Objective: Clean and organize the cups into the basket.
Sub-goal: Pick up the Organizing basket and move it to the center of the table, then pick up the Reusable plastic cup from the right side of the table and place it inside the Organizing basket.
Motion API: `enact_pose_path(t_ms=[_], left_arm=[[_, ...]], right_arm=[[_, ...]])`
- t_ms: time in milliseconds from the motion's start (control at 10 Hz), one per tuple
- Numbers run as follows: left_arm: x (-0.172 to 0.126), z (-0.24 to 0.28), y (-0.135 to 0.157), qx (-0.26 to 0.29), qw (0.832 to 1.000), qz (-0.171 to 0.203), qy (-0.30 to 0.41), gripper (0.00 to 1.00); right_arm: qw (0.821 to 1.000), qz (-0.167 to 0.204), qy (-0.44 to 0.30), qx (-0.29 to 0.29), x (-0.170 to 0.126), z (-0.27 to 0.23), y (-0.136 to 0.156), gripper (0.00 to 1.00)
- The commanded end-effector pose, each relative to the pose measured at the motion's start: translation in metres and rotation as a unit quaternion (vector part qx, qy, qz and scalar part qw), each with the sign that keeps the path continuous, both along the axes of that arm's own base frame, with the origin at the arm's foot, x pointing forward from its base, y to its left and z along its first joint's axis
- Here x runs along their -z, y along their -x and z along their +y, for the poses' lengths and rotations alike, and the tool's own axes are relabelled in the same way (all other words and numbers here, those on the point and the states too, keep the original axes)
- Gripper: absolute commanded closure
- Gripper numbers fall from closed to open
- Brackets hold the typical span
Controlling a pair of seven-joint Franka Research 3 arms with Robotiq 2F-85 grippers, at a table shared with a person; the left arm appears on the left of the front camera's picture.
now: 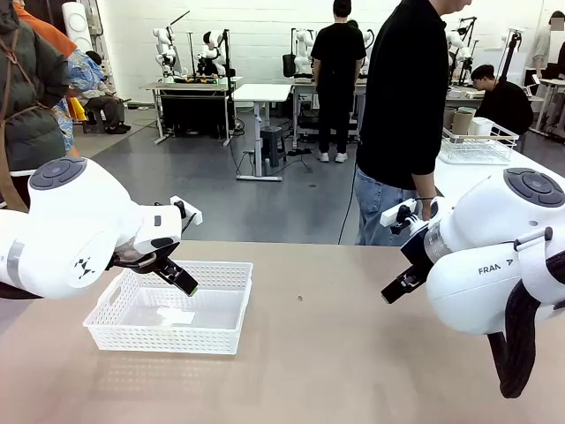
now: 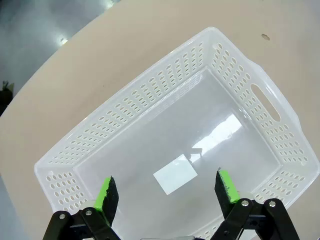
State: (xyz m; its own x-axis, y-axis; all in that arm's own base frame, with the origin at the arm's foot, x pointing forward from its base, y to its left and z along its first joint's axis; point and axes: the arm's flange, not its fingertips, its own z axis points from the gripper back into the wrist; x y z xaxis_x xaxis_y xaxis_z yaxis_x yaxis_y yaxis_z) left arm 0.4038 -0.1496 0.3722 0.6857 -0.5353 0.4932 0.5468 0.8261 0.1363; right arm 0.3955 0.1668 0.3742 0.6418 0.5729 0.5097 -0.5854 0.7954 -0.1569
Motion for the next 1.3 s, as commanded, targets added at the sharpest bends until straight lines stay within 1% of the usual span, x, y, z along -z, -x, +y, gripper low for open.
enact_pose_path(t_ms=[0,600,700,800,900,1000,1100,1200], left_arm=[[0.0,0.0,0.0,0.0,1.0,0.0,0.0,0.0],[0.0,0.0,0.0,0.0,1.0,0.0,0.0,0.0],[-0.018,0.0,0.022,0.032,0.999,-0.012,-0.009,0.0],[-0.049,0.002,0.039,0.048,0.998,-0.035,-0.01,0.0],[-0.081,0.009,0.058,0.059,0.996,-0.058,-0.02,0.0],[-0.1,0.013,0.078,0.08,0.994,-0.069,-0.025,0.0],[-0.116,0.017,0.094,0.075,0.994,-0.056,-0.056,0.0],[-0.123,0.017,0.111,0.102,0.99,-0.039,-0.084,0.0]], right_arm=[[1.0,0.0,0.0,0.0,0.0,0.0,0.0,0.0],[1.0,0.0,0.0,0.0,0.0,0.0,0.0,0.0],[1.0,-0.006,-0.008,-0.018,-0.02,-0.001,0.026,0.0],[0.999,-0.024,-0.003,-0.029,-0.047,0.004,0.056,0.0],[0.999,-0.04,0.001,-0.028,-0.075,0.006,0.09,0.0],[0.998,-0.055,0.003,-0.04,-0.093,0.003,0.12,0.0],[0.998,-0.053,0.021,-0.022,-0.106,0.0,0.138,0.0],[0.999,-0.033,0.039,-0.006,-0.11,-0.003,0.153,0.0]])
